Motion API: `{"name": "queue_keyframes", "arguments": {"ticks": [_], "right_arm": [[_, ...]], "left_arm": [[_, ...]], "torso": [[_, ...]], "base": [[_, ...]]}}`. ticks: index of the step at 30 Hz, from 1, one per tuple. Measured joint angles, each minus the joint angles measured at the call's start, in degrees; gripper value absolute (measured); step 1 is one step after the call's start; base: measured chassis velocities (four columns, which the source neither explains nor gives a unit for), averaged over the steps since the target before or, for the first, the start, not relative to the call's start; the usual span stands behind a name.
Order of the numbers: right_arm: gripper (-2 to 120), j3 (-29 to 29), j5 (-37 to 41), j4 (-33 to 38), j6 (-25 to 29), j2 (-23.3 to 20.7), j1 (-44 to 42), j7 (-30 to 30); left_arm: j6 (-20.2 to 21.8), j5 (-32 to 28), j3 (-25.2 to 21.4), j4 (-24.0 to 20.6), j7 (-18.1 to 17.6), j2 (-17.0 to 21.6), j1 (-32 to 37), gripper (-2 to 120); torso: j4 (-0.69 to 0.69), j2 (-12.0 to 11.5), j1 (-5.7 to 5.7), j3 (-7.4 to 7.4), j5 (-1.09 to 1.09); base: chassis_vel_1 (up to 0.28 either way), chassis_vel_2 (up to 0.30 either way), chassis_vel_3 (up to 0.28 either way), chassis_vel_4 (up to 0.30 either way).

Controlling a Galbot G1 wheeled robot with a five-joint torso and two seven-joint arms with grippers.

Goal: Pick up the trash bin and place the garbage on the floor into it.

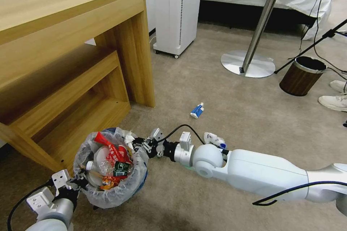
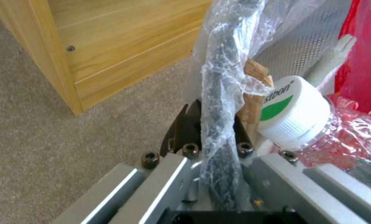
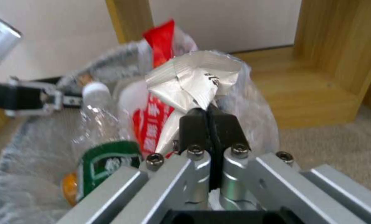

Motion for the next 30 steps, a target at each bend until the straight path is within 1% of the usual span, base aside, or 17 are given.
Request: {"name": "queue_keyframes", "arguments": {"ticks": [6, 16, 22, 23, 26, 30], "right_arm": [[0, -0.9, 0.0, -1.4, 0.0, 1.7, 0.6, 0.2], [0, -1.8, 0.7, -0.1, -0.1, 3.0, 2.2, 0.4], [0, -3.4, 0.7, -4.3, -0.5, 5.8, 2.2, 1.6], [0, -3.4, 0.7, -4.3, -0.5, 5.8, 2.2, 1.6], [0, -3.9, 0.7, -5.4, -0.6, 8.0, 2.4, 2.0], [0, -4.3, 0.8, -5.5, -0.6, 8.6, 3.1, 2.0]], "left_arm": [[-0.2, 0.0, 0.0, 0.4, 0.1, 0.0, -0.1, 0], [-0.5, -0.1, 0.0, 0.9, 0.4, 0.1, -0.4, 0], [-0.6, -0.2, -0.1, 0.9, 0.4, 0.1, -0.3, 0], [-0.6, -0.2, -0.1, 0.9, 0.4, 0.1, -0.3, 0], [-0.6, -0.2, -0.1, 1.1, 0.5, 0.0, -0.3, 0], [-0.8, -0.2, -0.2, 1.2, 0.6, 0.0, -0.3, 0]], "torso": [[0.00, 0.0, 0.00, 0.00, 0.00], [0.00, 0.0, 0.00, -0.01, 0.00], [0.00, 0.0, 0.00, 0.00, 0.00], [0.00, 0.0, 0.00, 0.00, 0.00], [0.01, 0.0, 0.00, 0.00, 0.00], [0.01, 0.0, 0.00, 0.00, 0.00]], "base": [[0.000, 0.000, 0.000, 0.000], [0.000, 0.000, 0.000, 0.000], [0.000, 0.000, 0.000, 0.000], [0.000, 0.000, 0.000, 0.000], [0.000, 0.000, 0.000, 0.000], [0.000, 0.000, 0.000, 0.000]]}}
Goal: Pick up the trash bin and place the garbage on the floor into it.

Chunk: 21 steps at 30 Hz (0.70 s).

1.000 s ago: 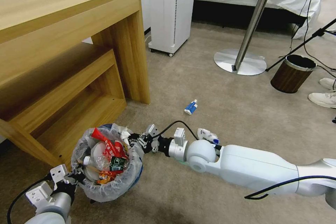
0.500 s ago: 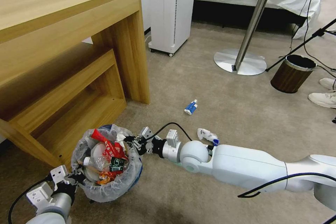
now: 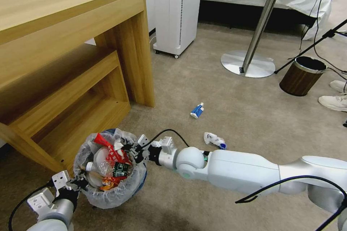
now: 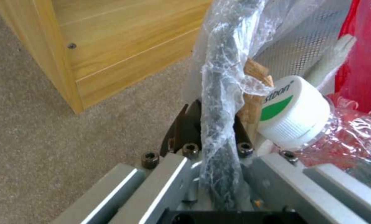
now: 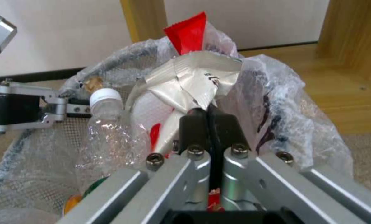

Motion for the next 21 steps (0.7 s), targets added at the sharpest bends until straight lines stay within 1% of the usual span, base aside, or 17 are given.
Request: {"name": "queue_keyframes", "arguments": {"ticks": [1, 3, 4, 5, 6, 7, 8, 9, 11, 12, 13, 15, 16, 19, 20, 21], "right_arm": [[0, 0.0, 0.0, 0.0, 0.0, 0.0, 0.0, 0.0], [6, -0.1, 0.1, 0.4, -0.1, -0.2, 0.3, -0.1], [10, -0.2, 0.1, 0.6, -0.2, -0.4, 0.3, -0.1], [10, -0.2, 0.1, 0.6, -0.2, -0.4, 0.3, -0.1], [17, -0.2, 0.1, 0.8, -0.2, -0.7, 0.3, -0.1], [27, -0.2, 0.1, 1.6, -0.2, -1.3, 0.0, -0.1], [27, -0.2, 0.1, 1.6, -0.2, -1.3, 0.0, -0.1], [38, -0.2, 0.1, 2.3, -0.2, -2.1, -0.1, -0.1], [47, -0.2, 0.1, 2.6, -0.3, -2.6, -0.2, -0.1], [47, -0.2, 0.1, 2.6, -0.3, -2.6, -0.2, -0.1], [51, -0.1, 0.1, 2.7, -0.3, -2.8, -0.3, -0.1], [62, -0.1, 0.1, 3.0, -0.3, -3.0, -0.4, -0.1], [62, -0.1, 0.1, 3.0, -0.3, -3.0, -0.4, -0.1], [76, -0.1, 0.1, 3.4, -0.4, -3.4, -0.6, 0.2], [76, -0.1, 0.1, 3.4, -0.4, -3.4, -0.6, 0.2], [82, 0.0, 0.1, 3.6, -0.3, -3.4, -0.8, 0.2]], "left_arm": [[0.0, 0.0, 0.0, 0.0, 0.0, 0.0, 0.0, 0], [0.0, 0.0, 0.0, 0.0, 0.0, 0.1, 0.0, 0], [0.0, -0.1, 0.0, 0.0, 0.0, 0.1, -0.1, 0], [0.0, -0.1, 0.0, 0.0, 0.0, 0.1, -0.1, 0], [0.0, -0.1, 0.0, 0.0, 0.0, 0.1, -0.2, 0], [0.0, -0.1, 0.0, 0.1, 0.0, 0.2, -0.4, 0], [0.0, -0.1, 0.0, 0.1, 0.0, 0.2, -0.4, 0], [0.0, -0.1, 0.1, 0.2, 0.0, 0.2, -0.4, 0], [0.0, 0.0, 0.1, 0.2, 0.0, 0.1, -0.4, 0], [0.0, 0.0, 0.1, 0.2, 0.0, 0.1, -0.4, 0], [0.0, 0.0, 0.2, 0.2, 0.0, 0.1, -0.4, 0], [0.0, 0.0, 0.3, 0.2, 0.0, 0.0, -0.4, 0], [0.0, 0.0, 0.3, 0.2, 0.0, 0.0, -0.4, 0], [0.0, 0.1, 0.4, 0.2, 0.0, -0.1, -0.3, 0], [0.0, 0.1, 0.4, 0.2, 0.0, -0.1, -0.3, 0], [0.0, 0.2, 0.4, 0.2, 0.0, -0.2, -0.3, 0]], "torso": [[0.00, 0.0, 0.00, 0.00, 0.00], [0.00, 0.0, 0.00, 0.00, 0.00], [0.00, 0.0, 0.00, 0.00, 0.00], [0.00, 0.0, 0.00, 0.00, 0.00], [0.00, 0.0, 0.00, 0.00, 0.00], [0.00, 0.0, 0.00, 0.00, 0.01], [0.00, 0.0, 0.00, 0.00, 0.01], [0.00, 0.0, 0.00, 0.00, 0.01], [-0.01, 0.0, 0.00, 0.00, 0.01], [-0.01, 0.0, 0.00, 0.00, 0.01], [-0.01, 0.0, 0.00, 0.00, 0.01], [-0.01, 0.0, 0.00, 0.00, 0.01], [-0.01, 0.0, 0.00, 0.00, 0.01], [-0.01, 0.0, 0.00, 0.00, 0.01], [-0.01, 0.0, 0.00, 0.00, 0.01], [0.00, 0.0, 0.00, 0.00, 0.01]], "base": [[0.000, 0.000, 0.000, 0.000], [0.000, 0.000, 0.000, 0.000], [0.000, 0.000, 0.000, 0.000], [0.000, 0.000, 0.000, 0.000], [0.000, 0.000, 0.000, 0.000], [0.000, 0.000, 0.000, 0.000], [0.000, 0.000, 0.000, 0.000], [0.000, 0.000, 0.000, 0.000], [0.000, 0.000, 0.000, 0.000], [0.000, 0.000, 0.000, 0.000], [0.000, 0.000, 0.000, 0.000], [0.000, 0.000, 0.000, 0.000], [0.000, 0.000, 0.000, 0.000], [0.000, 0.000, 0.000, 0.000], [0.000, 0.000, 0.000, 0.000], [0.000, 0.000, 0.000, 0.000]]}}
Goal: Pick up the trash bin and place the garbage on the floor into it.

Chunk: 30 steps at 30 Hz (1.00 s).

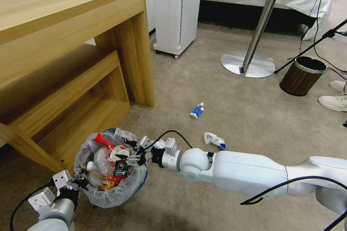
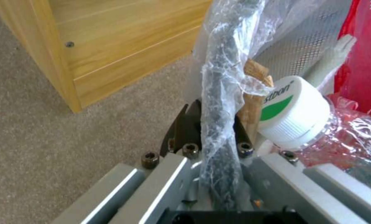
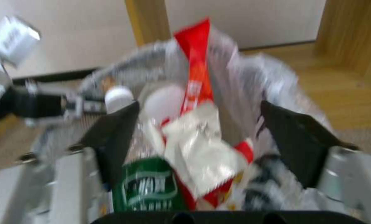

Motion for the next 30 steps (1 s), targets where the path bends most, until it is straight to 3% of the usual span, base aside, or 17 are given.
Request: {"name": "queue_keyframes", "arguments": {"ticks": [4, 7, 9, 11, 12, 13, 14, 16, 17, 19, 20, 21, 25, 26, 29, 30], "right_arm": [[98, 4.6, -0.1, 3.3, 1.6, -1.7, -1.4, 0.0], [100, 8.8, 0.0, 5.5, 2.2, -3.3, -2.7, 0.2], [100, 18.5, 0.0, 8.4, 3.2, -6.0, -6.7, 0.7], [100, 21.6, -0.1, 9.1, 3.2, -6.8, -8.4, 0.8], [100, 31.8, -0.7, 10.5, 3.7, -8.7, -13.7, 1.5], [100, 37.9, -1.1, 11.3, 3.7, -9.8, -17.2, 1.9], [100, 37.9, -1.1, 11.3, 3.7, -9.8, -17.2, 1.9], [100, 48.0, -2.7, 12.9, 3.3, -10.9, -22.8, 3.4], [100, 48.0, -2.7, 12.9, 3.3, -10.9, -22.8, 3.4], [100, 59.2, -5.7, 14.5, 2.3, -11.5, -30.2, 5.3], [100, 62.7, -6.6, 15.0, 2.0, -11.6, -33.0, 6.1], [100, 62.7, -6.6, 15.0, 2.0, -11.6, -33.0, 6.1], [100, 80.3, -12.0, 18.0, 1.2, -10.7, -48.3, 8.4], [100, 80.3, -12.0, 18.0, 1.2, -10.7, -48.3, 8.4], [100, 89.2, -15.8, 20.3, 2.4, -8.9, -56.8, 8.6], [100, 89.2, -15.8, 20.3, 2.4, -8.9, -56.8, 8.6]], "left_arm": [[-0.1, 0.1, -0.1, 0.2, 0.1, 0.0, 0.2, 0], [-0.1, 0.0, -0.3, 0.2, 0.1, 0.2, 0.1, 0], [0.0, -0.3, -0.6, 0.1, 0.1, 0.7, -0.1, 0], [0.1, -0.5, -0.7, 0.0, 0.1, 0.9, -0.1, 0], [0.3, -0.6, -1.1, -0.2, 0.0, 1.4, -0.1, 0], [0.4, -0.5, -1.2, -0.2, -0.1, 1.7, 0.0, 0], [0.4, -0.5, -1.2, -0.2, -0.1, 1.7, 0.0, 0], [0.6, -0.4, -1.4, -0.3, -0.1, 2.0, 0.0, 0], [0.6, -0.4, -1.4, -0.3, -0.1, 2.0, 0.0, 0], [1.1, -0.3, -1.6, -0.4, -0.1, 2.5, -0.1, 0], [1.1, -0.3, -1.6, -0.3, -0.1, 2.7, -0.1, 0], [1.1, -0.3, -1.6, -0.3, -0.1, 2.7, -0.1, 0], [1.6, -0.5, -1.7, -0.3, -0.3, 3.8, 0.1, 0], [1.6, -0.5, -1.7, -0.3, -0.3, 3.8, 0.1, 0], [2.4, -1.7, -1.8, -0.3, -0.9, 5.0, 0.3, 0], [2.4, -1.7, -1.8, -0.3, -0.9, 5.0, 0.3, 0]], "torso": [[0.01, 0.0, 0.00, 0.00, 0.00], [0.01, 0.0, 0.00, 0.00, 0.00], [0.00, 0.0, 0.00, -0.01, 0.00], [0.00, 0.0, 0.00, -0.01, 0.00], [0.01, 0.0, 0.00, -0.01, 0.00], [0.00, 0.0, 0.00, 0.00, 0.02], [0.00, 0.0, 0.00, 0.00, 0.02], [0.00, 0.0, 0.00, -0.01, 0.01], [0.00, 0.0, 0.00, -0.01, 0.01], [0.00, 0.0, 0.00, -0.01, 0.01], [0.00, 0.0, 0.00, -0.01, 0.01], [0.00, 0.0, 0.00, -0.01, 0.01], [-0.02, 0.0, 0.00, -0.01, 0.03], [-0.02, 0.0, 0.00, -0.01, 0.03], [-0.01, 0.0, -0.01, -0.01, 0.00], [-0.01, 0.0, -0.01, -0.01, 0.00]], "base": [[0.000, 0.000, 0.000, 0.000], [0.000, 0.000, 0.000, 0.000], [0.000, 0.000, 0.000, 0.000], [0.000, 0.000, 0.000, 0.000], [0.000, 0.000, 0.000, 0.000], [0.000, 0.000, 0.000, 0.000], [0.000, 0.000, 0.000, 0.000], [0.000, 0.000, 0.000, 0.000], [0.000, 0.000, 0.000, 0.000], [0.000, 0.000, 0.000, 0.000], [0.000, 0.000, 0.000, 0.000], [0.000, 0.000, 0.000, 0.000], [0.000, 0.000, 0.000, 0.000], [0.000, 0.000, 0.000, 0.000], [0.000, 0.000, 0.000, 0.000], [0.000, 0.000, 0.000, 0.000]]}}
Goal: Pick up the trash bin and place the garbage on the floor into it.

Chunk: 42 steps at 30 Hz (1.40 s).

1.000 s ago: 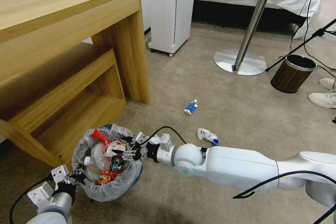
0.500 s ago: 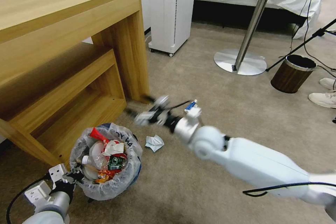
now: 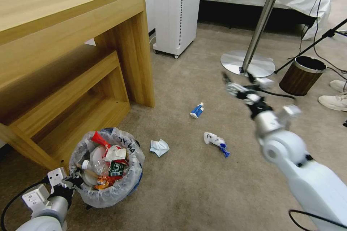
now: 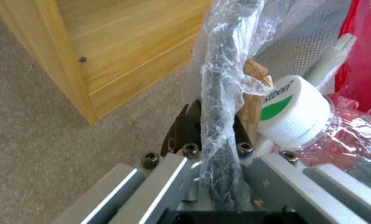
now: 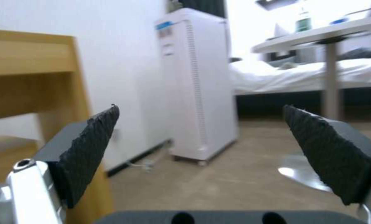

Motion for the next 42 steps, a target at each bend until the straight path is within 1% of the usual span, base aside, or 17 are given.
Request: {"name": "queue_keyframes", "arguments": {"ticks": [1, 2, 3, 6, 7, 11, 14, 19, 21, 28, 42], "right_arm": [[100, 1.2, -0.8, 0.2, 0.7, 0.4, -1.4, 0.0], [100, 3.8, -2.3, 0.7, 1.6, 1.1, -4.3, -0.1], [100, 3.8, -2.3, 0.7, 1.6, 1.1, -4.3, -0.1], [100, 8.1, -5.4, 1.8, 2.9, 2.7, -9.4, -0.4], [100, 8.1, -5.4, 1.8, 2.9, 2.7, -9.4, -0.4], [100, 11.4, -8.7, 2.9, 3.9, 5.6, -14.2, -0.8], [100, 11.9, -10.3, 2.6, 4.6, 6.6, -15.5, -1.5], [100, 12.0, -10.8, 2.4, 4.7, 7.8, -16.1, -1.8], [98, 11.8, -11.1, 2.0, 4.6, 8.3, -15.8, -1.9], [95, 11.8, -11.2, 1.9, 4.1, 8.5, -16.0, -2.1], [93, 10.8, -11.3, 1.3, 3.6, 8.0, -15.0, -2.2]], "left_arm": [[0.2, -0.2, 0.0, 0.0, -0.1, 0.3, 0.0, 0], [0.5, -0.6, -0.1, 0.0, -0.3, 0.9, 0.1, 0], [0.5, -0.6, -0.1, 0.0, -0.3, 0.9, 0.1, 0], [1.4, -1.9, -0.1, -0.2, -0.8, 1.9, 0.0, 0], [1.4, -1.9, -0.1, -0.2, -0.8, 1.9, 0.0, 0], [1.7, -2.6, 0.3, -0.4, -1.0, 2.5, -0.2, 0], [1.8, -2.7, 0.3, -0.4, -1.0, 2.8, -0.2, 0], [1.8, -2.9, 0.2, -0.6, -1.0, 3.0, 0.0, 0], [1.7, -2.9, 0.2, -0.9, -1.0, 2.9, 0.3, 0], [1.6, -2.8, 0.0, -1.3, -1.0, 2.7, 0.5, 0], [1.5, -2.7, -0.2, -1.6, -0.9, 2.4, 0.7, 0]], "torso": [[0.00, 0.0, 0.00, 0.00, 0.00], [0.00, 0.0, 0.00, 0.00, 0.00], [0.00, 0.0, 0.00, 0.00, 0.00], [0.01, 0.0, 0.00, 0.00, -0.01], [0.01, 0.0, 0.00, 0.00, -0.01], [0.01, 0.0, 0.00, 0.01, 0.00], [0.00, 0.0, 0.00, 0.01, -0.01], [0.01, 0.0, 0.00, 0.00, -0.01], [0.01, 0.0, 0.00, 0.01, 0.00], [0.01, 0.0, 0.00, 0.01, 0.00], [0.01, 0.0, 0.00, 0.01, -0.01]], "base": [[0.000, 0.000, 0.000, 0.000], [0.000, 0.000, 0.000, 0.000], [0.000, 0.000, 0.000, 0.000], [0.000, 0.000, 0.000, 0.000], [0.000, 0.000, 0.000, 0.000], [0.000, 0.000, 0.000, 0.000], [0.000, 0.000, 0.000, 0.000], [0.000, 0.000, 0.000, 0.000], [0.000, 0.000, 0.000, 0.000], [0.000, 0.000, 0.000, 0.000], [0.000, 0.000, 0.000, 0.000]]}}
